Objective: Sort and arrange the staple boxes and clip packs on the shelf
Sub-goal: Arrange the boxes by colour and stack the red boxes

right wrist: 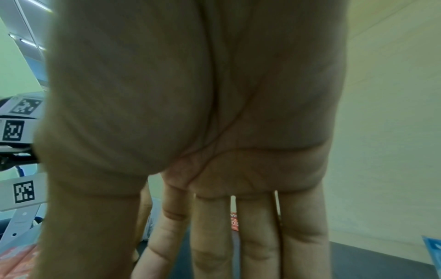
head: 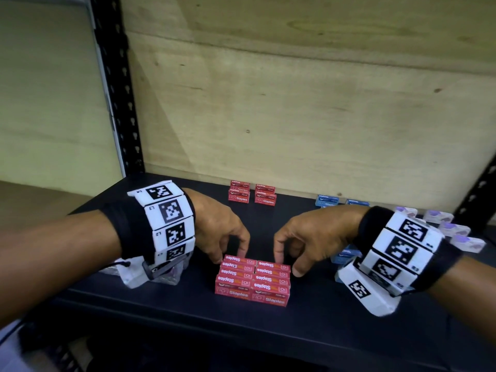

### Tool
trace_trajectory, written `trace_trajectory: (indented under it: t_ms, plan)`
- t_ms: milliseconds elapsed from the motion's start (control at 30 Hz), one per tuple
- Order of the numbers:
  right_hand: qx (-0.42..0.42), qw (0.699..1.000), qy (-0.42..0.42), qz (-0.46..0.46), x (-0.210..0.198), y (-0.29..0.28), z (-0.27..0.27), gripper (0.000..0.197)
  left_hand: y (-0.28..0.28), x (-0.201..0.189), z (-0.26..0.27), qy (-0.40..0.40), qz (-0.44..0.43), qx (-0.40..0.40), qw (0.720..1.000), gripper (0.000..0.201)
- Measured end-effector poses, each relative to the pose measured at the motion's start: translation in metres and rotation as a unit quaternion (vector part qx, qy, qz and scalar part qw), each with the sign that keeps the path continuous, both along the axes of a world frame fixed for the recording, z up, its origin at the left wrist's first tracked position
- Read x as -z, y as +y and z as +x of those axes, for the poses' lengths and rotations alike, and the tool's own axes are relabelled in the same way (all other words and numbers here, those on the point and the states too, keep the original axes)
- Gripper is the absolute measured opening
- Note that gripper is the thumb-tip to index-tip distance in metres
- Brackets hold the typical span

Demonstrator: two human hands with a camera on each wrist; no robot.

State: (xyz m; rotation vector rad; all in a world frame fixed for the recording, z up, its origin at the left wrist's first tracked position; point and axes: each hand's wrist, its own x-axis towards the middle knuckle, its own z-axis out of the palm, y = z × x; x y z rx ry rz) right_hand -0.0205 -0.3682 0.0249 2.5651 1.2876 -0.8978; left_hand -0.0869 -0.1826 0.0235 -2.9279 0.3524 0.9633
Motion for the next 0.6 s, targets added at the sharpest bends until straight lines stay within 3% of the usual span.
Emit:
trace_trajectory:
  t_ms: [333, 600]
  plan:
    - [-0.001, 1.0, 0.004, -0.002, 0.001, 0.0, 0.0, 0.026, 0.002, 0.001, 0.004, 0.009, -0.005, -0.004, 1.0, 0.036]
    - [0.015, 0.999, 0.009, -0.027, -0.009, 0.003, 0.017, 0.035, 0.014, -0.004, 0.02, 0.012, -0.005, -0.038, 0.999, 0.048]
